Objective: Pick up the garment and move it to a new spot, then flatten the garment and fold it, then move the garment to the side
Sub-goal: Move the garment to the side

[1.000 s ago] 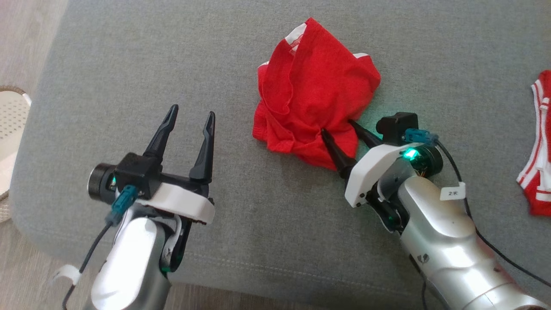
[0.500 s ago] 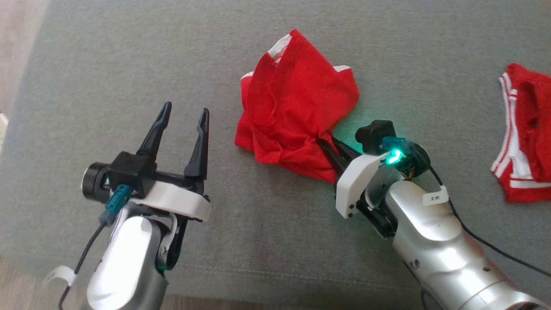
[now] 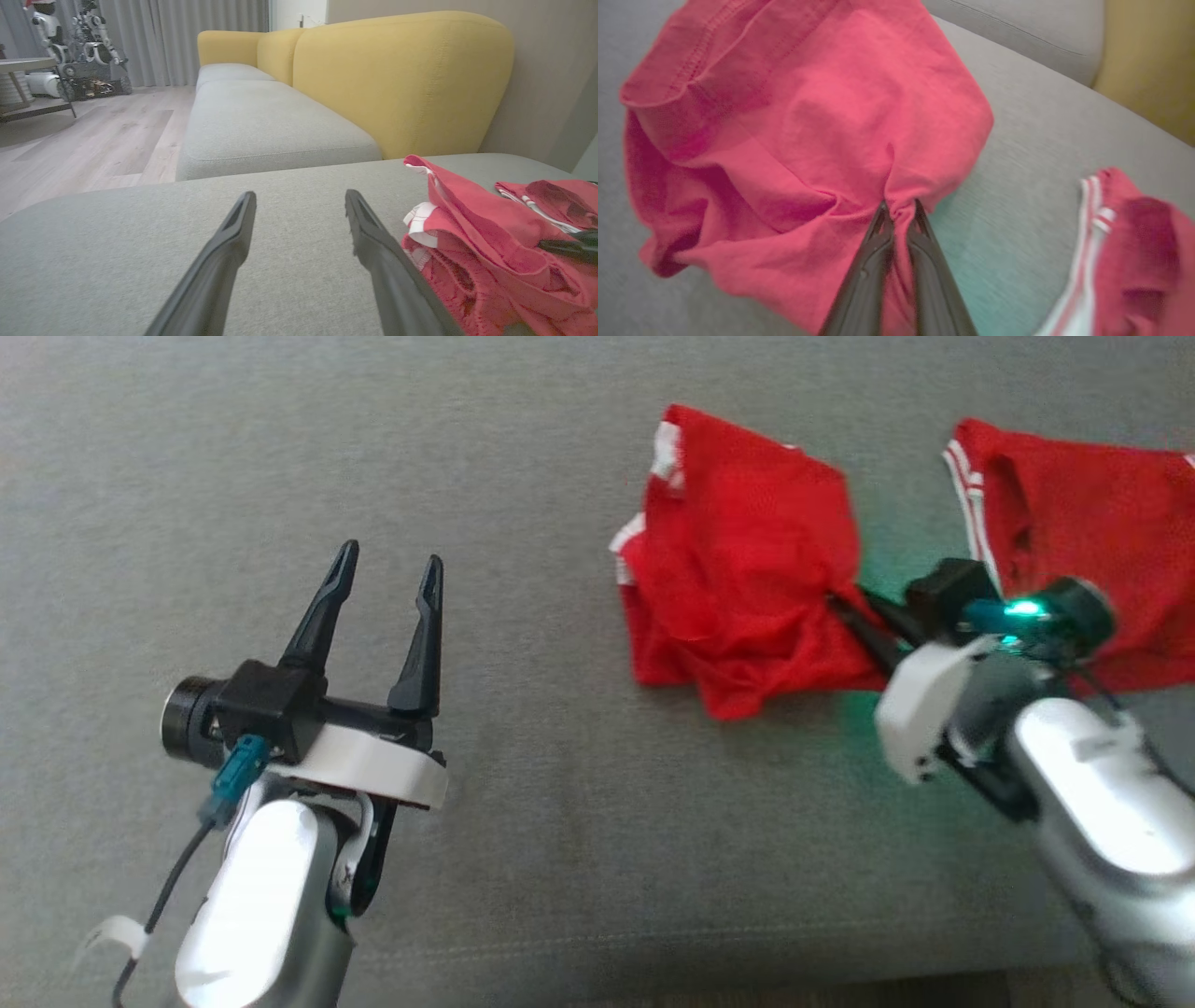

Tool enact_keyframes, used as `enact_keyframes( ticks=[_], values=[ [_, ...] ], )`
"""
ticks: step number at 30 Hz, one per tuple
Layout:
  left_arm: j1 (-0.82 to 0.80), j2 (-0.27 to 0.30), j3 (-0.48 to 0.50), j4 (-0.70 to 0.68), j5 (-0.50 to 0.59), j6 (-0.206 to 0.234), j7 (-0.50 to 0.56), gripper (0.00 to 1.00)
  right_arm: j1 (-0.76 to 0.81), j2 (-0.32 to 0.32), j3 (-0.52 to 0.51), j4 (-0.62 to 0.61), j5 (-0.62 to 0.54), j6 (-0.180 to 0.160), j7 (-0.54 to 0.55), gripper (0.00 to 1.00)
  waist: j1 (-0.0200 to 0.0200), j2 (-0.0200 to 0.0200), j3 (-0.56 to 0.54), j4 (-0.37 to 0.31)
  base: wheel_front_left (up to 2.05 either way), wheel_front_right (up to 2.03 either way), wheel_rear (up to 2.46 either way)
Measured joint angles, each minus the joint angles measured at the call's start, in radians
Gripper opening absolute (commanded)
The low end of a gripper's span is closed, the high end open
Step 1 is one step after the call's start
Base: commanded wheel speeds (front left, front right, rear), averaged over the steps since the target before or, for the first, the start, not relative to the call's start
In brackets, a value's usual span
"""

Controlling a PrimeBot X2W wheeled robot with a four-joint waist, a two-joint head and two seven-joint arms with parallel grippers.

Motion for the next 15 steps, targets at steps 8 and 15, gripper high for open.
enact_keyframes(
  ticks=[8, 15],
  values=[
    [-0.009, 0.003, -0.001, -0.01, 0.004, 0.001, 0.0, 1.0, 0.04, -0.193, -0.108, -0.24, -0.063, 0.0, 0.141, 0.0, 0.0, 0.0, 0.039, -0.062, 0.0, 0.0, 0.0],
    [-0.047, 0.004, -0.004, -0.017, 0.004, -0.001, 0.0, 1.0, 0.036, -0.357, -0.238, -0.288, -0.077, 0.0, 0.209, 0.0, 0.0, 0.0, 0.082, -0.077, 0.0, 0.0, 0.0]
  ],
)
